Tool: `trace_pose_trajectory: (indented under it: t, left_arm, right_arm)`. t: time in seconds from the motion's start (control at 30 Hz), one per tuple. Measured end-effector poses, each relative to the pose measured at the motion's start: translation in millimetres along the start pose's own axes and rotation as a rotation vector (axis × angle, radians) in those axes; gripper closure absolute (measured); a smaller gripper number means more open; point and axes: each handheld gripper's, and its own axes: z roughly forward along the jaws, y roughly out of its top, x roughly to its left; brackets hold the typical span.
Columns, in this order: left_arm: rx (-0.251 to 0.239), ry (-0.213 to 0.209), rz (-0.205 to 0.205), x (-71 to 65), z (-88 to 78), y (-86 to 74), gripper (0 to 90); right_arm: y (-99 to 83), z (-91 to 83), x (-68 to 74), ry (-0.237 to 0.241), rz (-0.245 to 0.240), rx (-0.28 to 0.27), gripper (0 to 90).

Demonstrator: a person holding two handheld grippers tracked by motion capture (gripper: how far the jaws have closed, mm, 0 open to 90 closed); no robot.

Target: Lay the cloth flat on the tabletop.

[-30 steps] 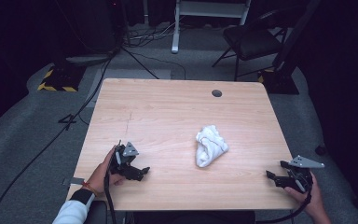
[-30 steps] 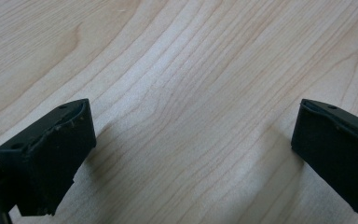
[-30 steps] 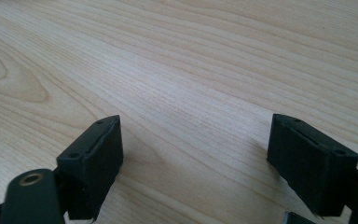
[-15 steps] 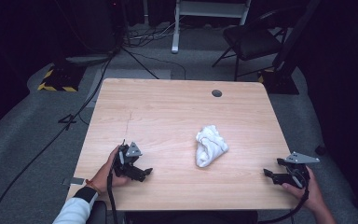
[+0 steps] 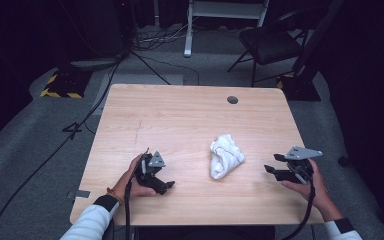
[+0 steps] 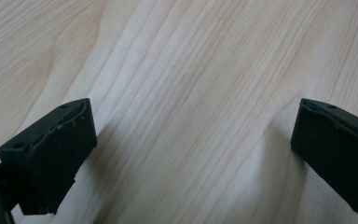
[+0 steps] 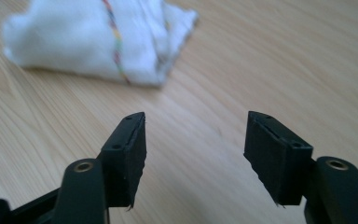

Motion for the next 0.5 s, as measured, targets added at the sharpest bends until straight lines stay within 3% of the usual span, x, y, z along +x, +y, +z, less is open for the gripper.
trace_pose_trajectory:
  t: [0.17,0.2,0.3,0.4,0.47,0.5]
  left_arm:
    - [0.012,-0.050,0.055,-11.0,22.1,26.6,0.4]
    - [0.012,-0.050,0.055,-11.0,22.1,26.6,0.4]
    - [0.017,-0.084,0.098,-21.0,38.2,46.6,1.4]
    - [-0.005,-0.096,0.099,-25.8,47.9,59.3,9.0]
    - [-0.020,-0.102,0.113,-28.5,53.2,67.2,19.0]
    - [-0.020,-0.112,0.108,-30.1,55.6,70.8,18.7]
  right_arm:
    - [39.0,24.7,21.3,0.055,-0.067,-0.028,42.3]
    - [39.0,24.7,21.3,0.055,-0.067,-0.028,42.3]
    - [57.1,43.1,35.0,0.092,-0.089,-0.043,43.0]
    - [64.2,57.0,42.9,0.109,-0.096,-0.038,44.9]
    - [67.5,64.8,48.9,0.111,-0.097,-0.034,46.3]
    - [69.6,66.7,53.3,0.114,-0.108,-0.035,47.7]
